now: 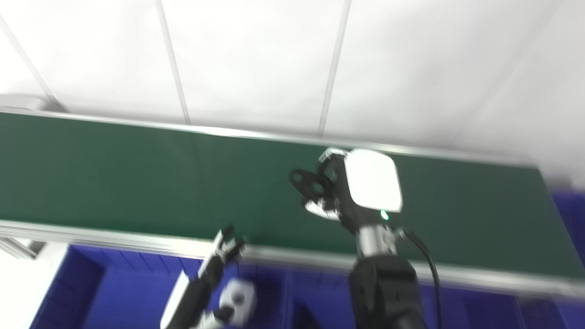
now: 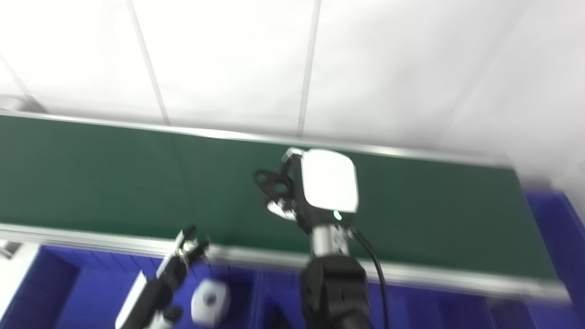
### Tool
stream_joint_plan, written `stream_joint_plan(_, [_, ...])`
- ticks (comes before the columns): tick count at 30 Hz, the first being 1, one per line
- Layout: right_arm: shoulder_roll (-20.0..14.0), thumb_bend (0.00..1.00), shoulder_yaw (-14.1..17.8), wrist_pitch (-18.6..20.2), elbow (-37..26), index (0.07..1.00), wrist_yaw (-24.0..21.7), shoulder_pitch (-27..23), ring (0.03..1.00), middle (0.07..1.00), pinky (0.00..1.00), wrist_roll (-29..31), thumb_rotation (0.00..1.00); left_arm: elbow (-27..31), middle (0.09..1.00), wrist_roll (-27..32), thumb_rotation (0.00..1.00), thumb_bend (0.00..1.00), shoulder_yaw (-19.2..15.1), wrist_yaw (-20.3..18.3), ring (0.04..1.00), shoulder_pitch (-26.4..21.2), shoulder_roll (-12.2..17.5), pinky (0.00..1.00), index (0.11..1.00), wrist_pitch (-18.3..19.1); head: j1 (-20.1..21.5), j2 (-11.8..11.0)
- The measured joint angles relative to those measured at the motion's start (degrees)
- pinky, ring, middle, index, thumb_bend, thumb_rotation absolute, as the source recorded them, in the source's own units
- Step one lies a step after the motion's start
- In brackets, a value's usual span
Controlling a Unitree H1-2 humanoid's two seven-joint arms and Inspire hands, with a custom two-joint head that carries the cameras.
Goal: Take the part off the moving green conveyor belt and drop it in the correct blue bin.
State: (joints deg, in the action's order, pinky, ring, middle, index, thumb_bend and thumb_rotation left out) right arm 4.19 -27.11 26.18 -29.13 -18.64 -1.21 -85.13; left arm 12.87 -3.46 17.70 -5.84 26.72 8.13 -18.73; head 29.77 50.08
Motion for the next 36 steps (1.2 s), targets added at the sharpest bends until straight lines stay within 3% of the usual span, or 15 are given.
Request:
stream_joint_plan(1, [0.76, 0.50, 0.04, -0.21, -1.28, 0.481, -0.95, 1.07, 0.183, 0.272, 0.12, -1.07, 0.15, 0.27, 0.936, 0.72, 0.94, 0.74, -0.54, -0.35, 0.960, -0.26, 0.44, 0.99, 1.000, 0.23, 2.73, 1.84])
stream_joint_plan(2, [1.59, 0.50, 0.11, -0.52, -2.74, 0.481, -1.80, 2.29, 0.182, 0.271, 0.12, -2.10, 0.15, 0.69, 0.940, 1.26, 0.94, 0.73, -1.17, -0.78, 0.964, -0.50, 0.98, 1.00, 1.000, 0.87, 2.75, 1.86])
stream_joint_plan(3, [1.93, 0.50, 0.61, -1.09, -3.92, 0.480, -3.05, 3.25, 0.179, 0.266, 0.12, -3.15, 0.16, 1.58, 0.944, 1.96, 0.96, 0.71, -1.74, -1.32, 0.967, -0.67, 1.51, 1.00, 1.000, 2.08, 4.23, 3.43])
stream_joint_plan(5, [2.18, 0.50, 1.43, -2.16, -5.97, 0.481, -5.30, 5.27, 0.178, 0.266, 0.12, -5.39, 0.16, 3.22, 0.949, 3.14, 0.98, 0.69, -2.46, -1.95, 0.969, -0.79, 2.12, 1.00, 1.000, 3.28, 4.25, 3.44])
stream_joint_plan(6, [2.31, 0.50, 2.12, -2.60, -7.20, 0.483, -6.77, 6.49, 0.182, 0.273, 0.12, -6.52, 0.16, 4.40, 0.951, 3.67, 0.98, 0.68, -2.74, -2.33, 0.968, -0.79, 2.57, 1.00, 1.000, 4.40, 5.55, 5.10])
stream_joint_plan(11, [2.96, 0.51, 4.84, -4.89, -10.90, 0.487, -10.56, 11.68, 0.180, 0.269, 0.12, -8.50, 0.15, 7.84, 0.949, 4.22, 1.00, 0.69, -3.24, -4.02, 0.975, -1.94, 3.24, 0.99, 1.000, 8.35, 9.34, 7.84])
stream_joint_plan(18, [2.91, 0.50, 8.11, -10.01, -12.79, 0.490, -12.56, 16.77, 0.208, 0.306, 0.14, -9.09, 0.16, 7.87, 0.934, 4.88, 1.00, 0.75, -5.63, -4.58, 0.961, -3.34, 3.19, 1.00, 1.000, 9.76, 9.26, 7.40])
stream_joint_plan(23, [3.74, 0.51, 10.29, -10.59, -12.49, 0.492, -13.22, 23.63, 0.197, 0.293, 0.13, -9.96, 0.15, 7.80, 0.940, 5.50, 1.00, 0.75, -5.65, -5.59, 0.965, -3.31, 3.19, 0.99, 1.000, 10.13, 9.34, 7.40])
stream_joint_plan(24, [3.91, 0.50, 10.75, -10.66, -12.31, 0.493, -13.99, 24.47, 0.225, 0.328, 0.15, -10.36, 0.15, 7.79, 0.941, 5.50, 1.00, 0.76, -5.67, -5.70, 0.967, -3.33, 3.19, 0.99, 1.000, 10.16, 9.34, 7.40])
stream_joint_plan(28, [5.08, 0.51, 13.25, -10.87, -9.51, 0.492, -18.25, 25.60, 0.222, 0.326, 0.14, -12.78, 0.15, 7.77, 0.939, 6.08, 1.00, 0.76, -5.89, -5.98, 0.971, -3.34, 3.18, 1.00, 1.000, 10.17, 9.08, 6.62])
stream_joint_plan(32, [4.74, 0.51, 14.74, -10.87, -4.28, 0.493, -18.75, 25.63, 0.253, 0.366, 0.17, -12.51, 0.15, 7.60, 0.944, 6.10, 1.00, 0.76, -5.88, -6.31, 0.975, -3.29, 3.17, 1.00, 1.000, 10.18, 8.64, 6.52])
stream_joint_plan(36, [4.18, 0.51, 16.28, -10.87, -0.24, 0.493, -20.04, 24.71, 0.228, 0.346, 0.15, -11.95, 0.14, 7.64, 0.942, 5.44, 1.00, 0.75, -5.81, -6.29, 0.968, -3.28, 2.96, 0.98, 1.000, 10.22, 8.38, 6.26])
